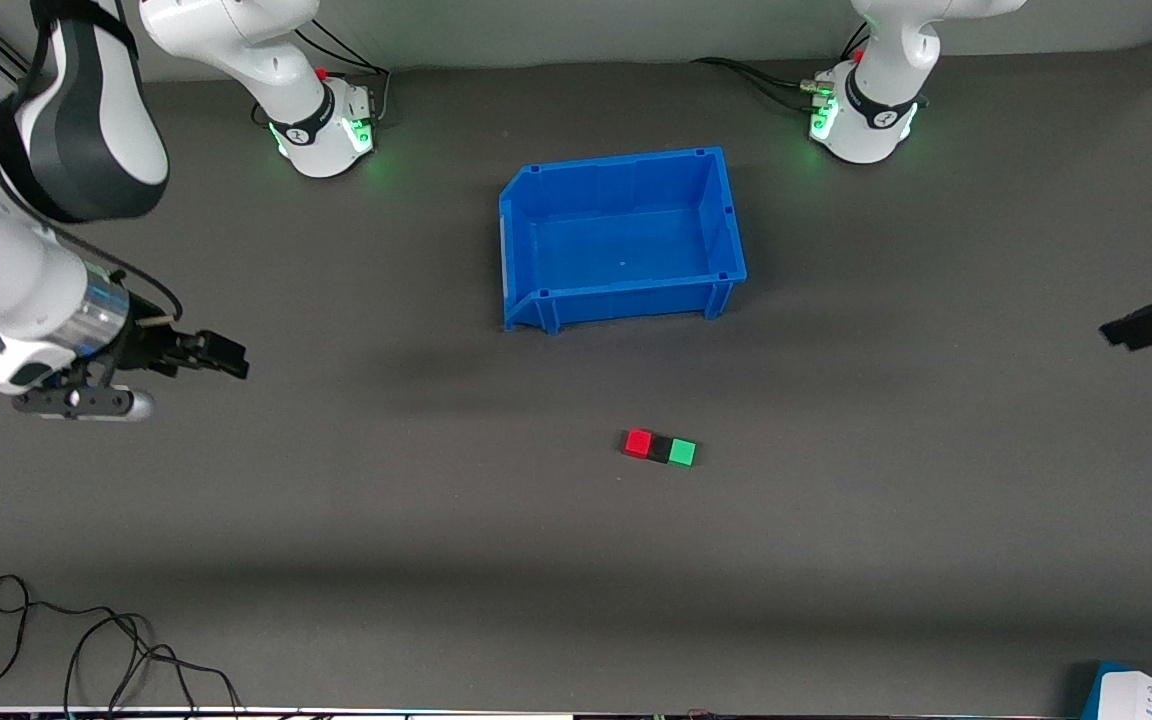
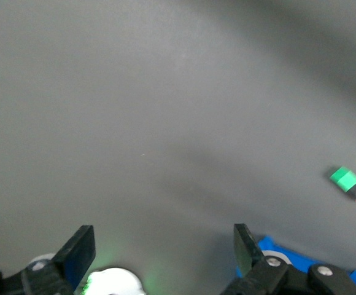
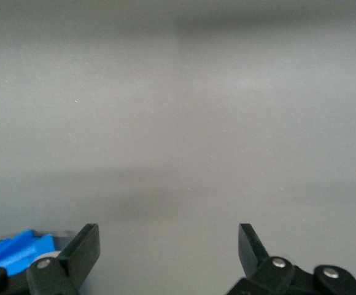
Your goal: Attach green and red cubes to black cube
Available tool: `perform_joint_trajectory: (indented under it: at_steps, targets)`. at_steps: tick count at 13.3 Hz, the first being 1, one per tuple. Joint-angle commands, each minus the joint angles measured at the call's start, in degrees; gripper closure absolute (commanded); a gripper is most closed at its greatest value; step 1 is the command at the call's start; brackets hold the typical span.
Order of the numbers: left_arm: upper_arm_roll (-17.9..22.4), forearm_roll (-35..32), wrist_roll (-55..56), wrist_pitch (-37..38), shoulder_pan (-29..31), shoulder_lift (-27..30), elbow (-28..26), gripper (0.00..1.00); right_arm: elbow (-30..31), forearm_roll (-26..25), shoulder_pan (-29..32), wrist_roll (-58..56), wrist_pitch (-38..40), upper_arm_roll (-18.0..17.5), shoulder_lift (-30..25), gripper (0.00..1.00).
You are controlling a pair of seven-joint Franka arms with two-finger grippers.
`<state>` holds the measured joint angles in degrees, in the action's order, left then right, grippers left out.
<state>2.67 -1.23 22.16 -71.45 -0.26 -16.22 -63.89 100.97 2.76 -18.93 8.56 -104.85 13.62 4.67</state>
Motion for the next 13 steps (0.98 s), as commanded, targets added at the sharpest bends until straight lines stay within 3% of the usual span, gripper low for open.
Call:
perform_joint_trajectory:
  at_steps: [1, 4, 5, 8, 13]
  targets:
    - [-0.6, -0.6, -6.8, 1.9, 1.2, 2.2, -0.9, 0.0, 4.4, -4.4, 2.6, -1.4, 1.6, -2.5, -6.9, 0.0]
    - [-0.6, -0.4, -9.4, 1.3, 1.5, 2.5, -1.1, 0.0, 3.6, -4.3, 16.4, -0.8, 4.7, -15.9, -9.3, 0.0]
    - [-0.7, -0.2, -10.0, 0.7, 1.7, 2.5, -1.1, 0.0, 2.2, -4.3, 19.0, -0.4, 4.9, -18.1, -9.1, 0.0]
    - [-0.7, 0.4, -18.5, 1.3, 1.5, 2.4, -0.9, 0.0, -4.0, -3.9, 19.8, -0.4, 9.1, -17.8, -5.6, 0.0]
    - [-1.5, 0.4, -19.1, 1.3, -0.6, 2.4, -1.3, 0.0, -4.2, -3.5, 19.7, -0.4, 9.6, -17.8, -4.5, 0.0]
